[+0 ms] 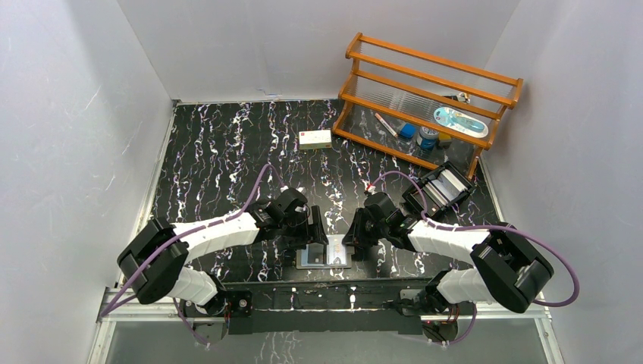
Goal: Put the credit cards into the card holder
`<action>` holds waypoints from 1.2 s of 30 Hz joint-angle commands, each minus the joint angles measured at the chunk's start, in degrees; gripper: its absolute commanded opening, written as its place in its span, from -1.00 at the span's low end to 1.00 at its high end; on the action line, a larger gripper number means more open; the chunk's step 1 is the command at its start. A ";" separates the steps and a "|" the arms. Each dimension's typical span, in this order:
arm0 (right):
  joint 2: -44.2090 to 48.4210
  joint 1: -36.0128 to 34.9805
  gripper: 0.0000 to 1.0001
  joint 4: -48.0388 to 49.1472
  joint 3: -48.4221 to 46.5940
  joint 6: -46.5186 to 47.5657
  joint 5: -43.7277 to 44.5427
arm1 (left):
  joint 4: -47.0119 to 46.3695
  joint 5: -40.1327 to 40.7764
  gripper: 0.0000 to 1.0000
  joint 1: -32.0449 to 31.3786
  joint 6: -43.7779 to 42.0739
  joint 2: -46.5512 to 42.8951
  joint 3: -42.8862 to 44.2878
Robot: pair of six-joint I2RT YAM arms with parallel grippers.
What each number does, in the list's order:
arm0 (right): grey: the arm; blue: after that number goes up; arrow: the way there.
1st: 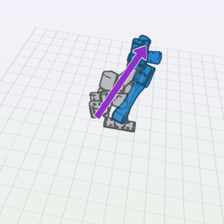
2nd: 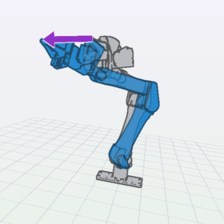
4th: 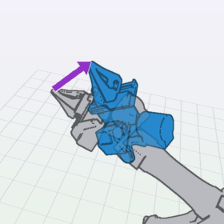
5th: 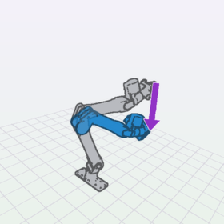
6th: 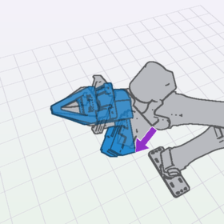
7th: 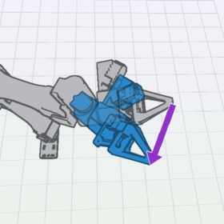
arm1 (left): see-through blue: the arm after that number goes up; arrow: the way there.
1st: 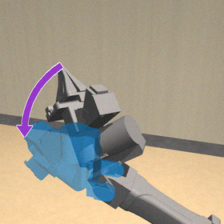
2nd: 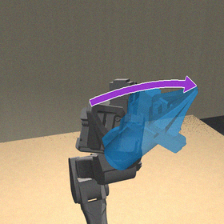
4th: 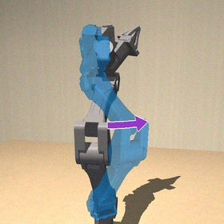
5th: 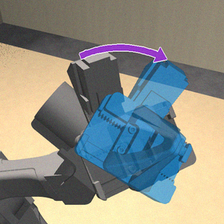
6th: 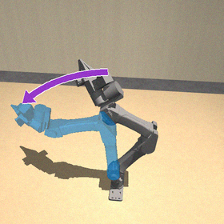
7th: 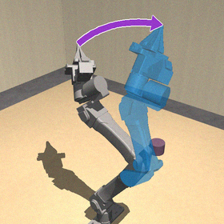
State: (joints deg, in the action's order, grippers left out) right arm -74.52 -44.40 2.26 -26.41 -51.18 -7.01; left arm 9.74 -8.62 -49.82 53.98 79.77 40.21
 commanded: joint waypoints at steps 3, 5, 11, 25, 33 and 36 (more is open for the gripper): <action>-1.01 -0.51 -0.45 -0.99 -0.39 0.60 1.29 | -2.63 -1.77 0.51 0.09 -0.03 0.20 -0.52; -1.06 -0.50 -0.45 -0.82 -0.31 0.55 1.27 | -3.35 -2.28 0.51 0.08 0.03 0.38 -0.69; -1.10 -0.51 -0.45 -0.68 -0.24 0.56 1.23 | -4.51 -2.98 0.52 0.13 0.38 1.12 -1.08; -1.84 -0.55 -0.45 -0.42 -0.47 0.80 1.22 | -12.74 -8.96 0.52 0.12 4.01 -2.28 -2.77; -2.44 -0.60 -0.46 -0.24 -0.74 0.87 1.26 | -17.44 -11.85 0.52 0.10 5.39 -3.57 -3.03; -2.60 -0.60 -0.46 -0.32 -0.98 0.90 1.36 | -18.69 -12.47 0.53 0.04 5.48 -3.10 -3.12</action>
State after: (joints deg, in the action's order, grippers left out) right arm -75.40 -44.56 3.29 -26.55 -51.11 -7.62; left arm -5.74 -18.52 -49.82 58.78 78.06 36.99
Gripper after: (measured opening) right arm 0.272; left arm 0.761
